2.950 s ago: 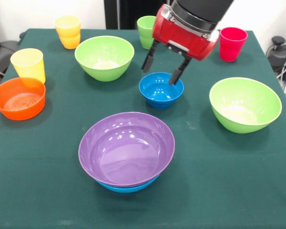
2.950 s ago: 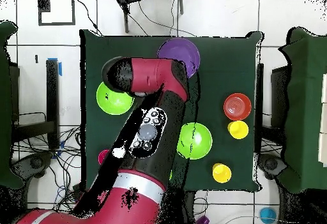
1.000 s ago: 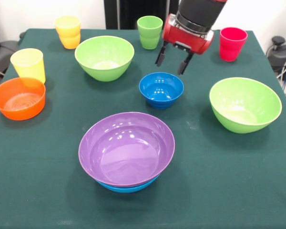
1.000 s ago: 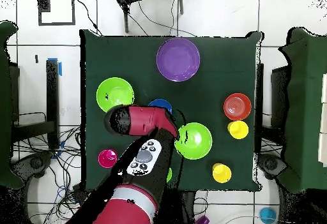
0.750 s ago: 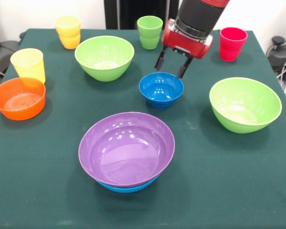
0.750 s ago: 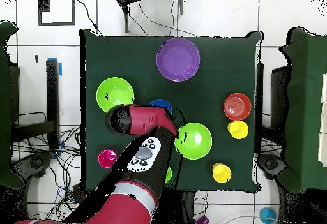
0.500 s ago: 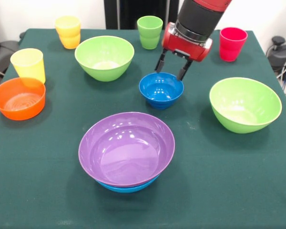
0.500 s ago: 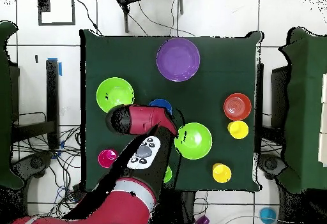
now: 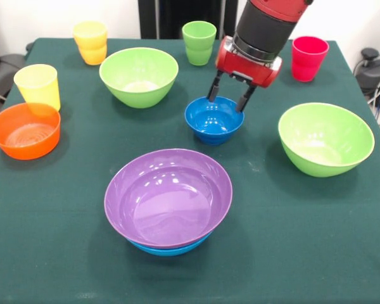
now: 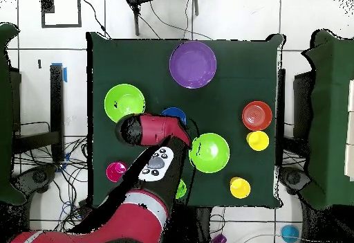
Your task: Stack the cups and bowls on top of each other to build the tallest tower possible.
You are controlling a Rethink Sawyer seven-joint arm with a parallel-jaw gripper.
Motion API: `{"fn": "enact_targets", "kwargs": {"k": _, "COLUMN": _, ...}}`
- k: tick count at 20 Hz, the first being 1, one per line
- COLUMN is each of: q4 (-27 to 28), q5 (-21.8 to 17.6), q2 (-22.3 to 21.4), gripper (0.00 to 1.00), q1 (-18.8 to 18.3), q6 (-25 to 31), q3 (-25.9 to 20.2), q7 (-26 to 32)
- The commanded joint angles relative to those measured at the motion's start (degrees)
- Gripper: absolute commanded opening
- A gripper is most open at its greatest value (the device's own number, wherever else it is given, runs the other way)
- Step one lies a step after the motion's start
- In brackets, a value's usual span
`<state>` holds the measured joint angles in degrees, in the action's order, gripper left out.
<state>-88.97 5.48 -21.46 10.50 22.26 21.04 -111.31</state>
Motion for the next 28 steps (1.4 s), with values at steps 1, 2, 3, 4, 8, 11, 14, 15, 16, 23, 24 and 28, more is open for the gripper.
{"fn": "enact_targets", "kwargs": {"k": 1, "q4": 1.4, "q5": 2.5, "q2": 0.8, "gripper": 1.0, "q1": 0.6, "q6": -1.3, "q3": -7.3, "q7": -9.5}}
{"fn": "enact_targets", "kwargs": {"k": 2, "q4": 1.5, "q5": 2.6, "q2": 0.6, "gripper": 1.0, "q1": 0.5, "q6": -1.1, "q3": -7.6, "q7": -9.3}}
{"fn": "enact_targets", "kwargs": {"k": 3, "q4": 1.9, "q5": 2.7, "q2": 0.7, "gripper": 1.0, "q1": 0.4, "q6": -0.8, "q3": -7.8, "q7": -9.0}}
{"fn": "enact_targets", "kwargs": {"k": 4, "q4": 2.1, "q5": 2.8, "q2": 0.7, "gripper": 1.0, "q1": 0.2, "q6": -0.7, "q3": -8.0, "q7": -8.8}}
{"fn": "enact_targets", "kwargs": {"k": 8, "q4": 2.5, "q5": 3.4, "q2": 1.0, "gripper": 1.0, "q1": 0.2, "q6": -1.1, "q3": -8.3, "q7": -8.8}}
{"fn": "enact_targets", "kwargs": {"k": 11, "q4": 2.5, "q5": 3.7, "q2": 0.0, "gripper": 1.0, "q1": 0.2, "q6": 0.2, "q3": -8.3, "q7": -8.6}}
{"fn": "enact_targets", "kwargs": {"k": 14, "q4": 2.7, "q5": 4.1, "q2": -2.0, "gripper": 1.0, "q1": -0.1, "q6": 2.4, "q3": -8.6, "q7": -7.8}}
{"fn": "enact_targets", "kwargs": {"k": 15, "q4": 3.3, "q5": 4.1, "q2": -2.2, "gripper": 1.0, "q1": 0.4, "q6": 2.9, "q3": -8.0, "q7": -8.0}}
{"fn": "enact_targets", "kwargs": {"k": 16, "q4": 3.8, "q5": 4.3, "q2": -2.0, "gripper": 1.0, "q1": 0.5, "q6": 3.5, "q3": -7.8, "q7": -8.0}}
{"fn": "enact_targets", "kwargs": {"k": 23, "q4": 11.1, "q5": 4.3, "q2": 3.6, "gripper": 1.0, "q1": 1.0, "q6": 5.8, "q3": -4.7, "q7": -8.0}}
{"fn": "enact_targets", "kwargs": {"k": 24, "q4": 12.2, "q5": 4.4, "q2": 4.5, "gripper": 1.0, "q1": 0.7, "q6": 5.5, "q3": -4.8, "q7": -7.8}}
{"fn": "enact_targets", "kwargs": {"k": 28, "q4": 14.2, "q5": 4.4, "q2": 6.1, "gripper": 1.0, "q1": 1.0, "q6": 6.3, "q3": -3.9, "q7": -8.4}}
